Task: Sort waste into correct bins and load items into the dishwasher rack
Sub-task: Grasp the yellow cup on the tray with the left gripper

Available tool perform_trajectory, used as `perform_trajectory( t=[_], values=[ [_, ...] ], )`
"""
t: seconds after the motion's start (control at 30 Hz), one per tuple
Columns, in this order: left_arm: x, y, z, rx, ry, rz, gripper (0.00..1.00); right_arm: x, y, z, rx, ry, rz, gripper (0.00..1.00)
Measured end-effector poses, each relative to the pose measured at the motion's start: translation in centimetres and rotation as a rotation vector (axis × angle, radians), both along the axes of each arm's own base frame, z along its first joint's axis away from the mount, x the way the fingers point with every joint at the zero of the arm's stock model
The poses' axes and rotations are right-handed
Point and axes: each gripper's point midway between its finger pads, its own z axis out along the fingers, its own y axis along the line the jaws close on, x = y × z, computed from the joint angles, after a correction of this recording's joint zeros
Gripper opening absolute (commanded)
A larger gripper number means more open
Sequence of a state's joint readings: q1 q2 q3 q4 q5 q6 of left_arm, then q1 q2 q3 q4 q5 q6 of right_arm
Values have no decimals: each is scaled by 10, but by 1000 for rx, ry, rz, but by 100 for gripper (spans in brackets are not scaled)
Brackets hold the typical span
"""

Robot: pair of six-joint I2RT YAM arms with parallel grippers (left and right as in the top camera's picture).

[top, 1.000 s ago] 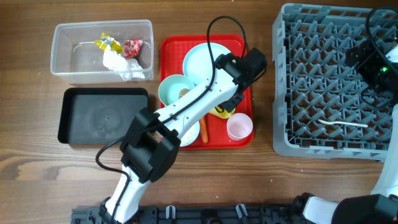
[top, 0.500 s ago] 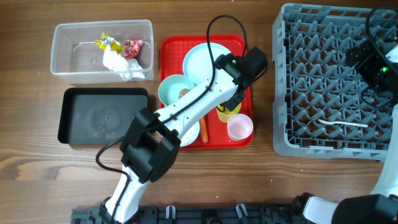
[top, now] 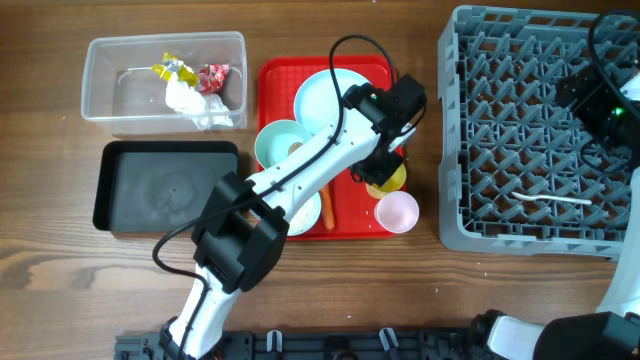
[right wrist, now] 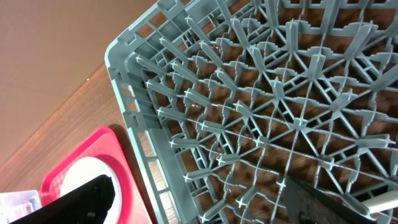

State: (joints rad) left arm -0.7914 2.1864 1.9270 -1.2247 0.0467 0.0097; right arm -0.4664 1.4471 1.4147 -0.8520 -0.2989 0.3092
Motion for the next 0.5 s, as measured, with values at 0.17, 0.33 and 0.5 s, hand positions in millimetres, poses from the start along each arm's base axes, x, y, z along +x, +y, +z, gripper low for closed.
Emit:
perform_trajectory(
  t=[0.17, 0.33, 0.5],
  values=[
    [-1, -3, 0, -18, 9, -2, 29, 0, 0, 0, 0, 0, 0, 90],
    [5, -12, 2, -55, -16, -1, 38, 0, 0, 0, 1, 0, 0, 90],
    [16, -24, 4, -104, -60, -1, 39, 1, 2, 0, 10, -5, 9, 90]
  ],
)
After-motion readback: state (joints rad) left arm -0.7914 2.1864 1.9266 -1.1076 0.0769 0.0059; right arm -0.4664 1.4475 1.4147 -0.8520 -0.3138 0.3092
